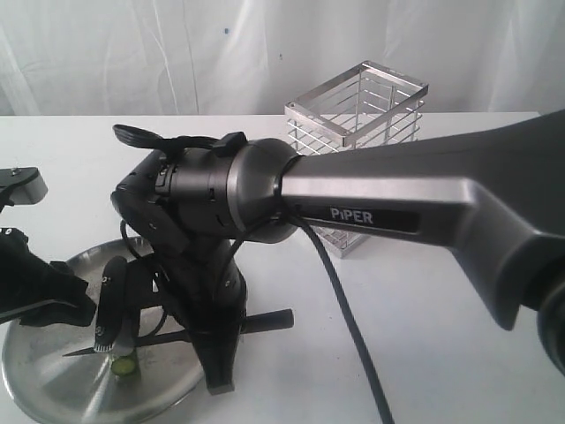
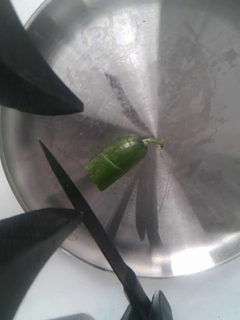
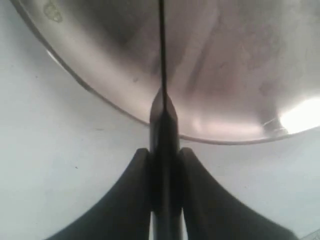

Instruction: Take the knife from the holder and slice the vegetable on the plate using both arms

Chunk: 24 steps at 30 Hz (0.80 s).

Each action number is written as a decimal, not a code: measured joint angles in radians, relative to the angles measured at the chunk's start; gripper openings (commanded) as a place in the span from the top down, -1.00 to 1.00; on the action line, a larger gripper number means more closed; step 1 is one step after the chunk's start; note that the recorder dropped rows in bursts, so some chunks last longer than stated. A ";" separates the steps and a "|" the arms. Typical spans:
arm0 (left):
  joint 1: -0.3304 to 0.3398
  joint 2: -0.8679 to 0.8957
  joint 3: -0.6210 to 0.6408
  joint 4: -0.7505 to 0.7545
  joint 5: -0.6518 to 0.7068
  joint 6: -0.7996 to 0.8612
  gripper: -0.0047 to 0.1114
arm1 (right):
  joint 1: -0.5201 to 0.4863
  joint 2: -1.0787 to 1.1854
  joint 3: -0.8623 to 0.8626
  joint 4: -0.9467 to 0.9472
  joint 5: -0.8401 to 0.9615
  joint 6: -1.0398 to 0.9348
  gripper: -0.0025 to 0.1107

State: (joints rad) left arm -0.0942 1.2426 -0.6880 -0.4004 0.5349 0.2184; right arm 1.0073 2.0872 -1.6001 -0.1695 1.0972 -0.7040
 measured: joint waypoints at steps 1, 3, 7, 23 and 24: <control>0.000 0.000 0.000 0.000 0.000 0.000 -0.09 | 0.000 0.000 0.000 0.000 -0.010 -0.009 0.96; 0.000 0.000 0.000 0.000 0.000 0.000 -0.09 | 0.000 0.002 0.000 0.002 -0.034 -0.019 0.96; 0.000 0.000 0.000 0.000 0.000 0.000 -0.09 | 0.000 0.008 0.000 0.002 -0.078 -0.038 0.96; 0.000 0.000 0.000 -0.007 0.000 0.000 -0.09 | 0.000 0.054 0.000 -0.013 -0.096 -0.046 0.96; 0.000 0.000 0.000 -0.013 0.000 0.000 -0.09 | 0.000 0.054 0.000 -0.018 -0.096 -0.046 0.96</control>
State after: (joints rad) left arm -0.0942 1.2426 -0.6880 -0.4132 0.5349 0.2184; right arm 1.0073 2.1412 -1.6001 -0.1872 1.0007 -0.7500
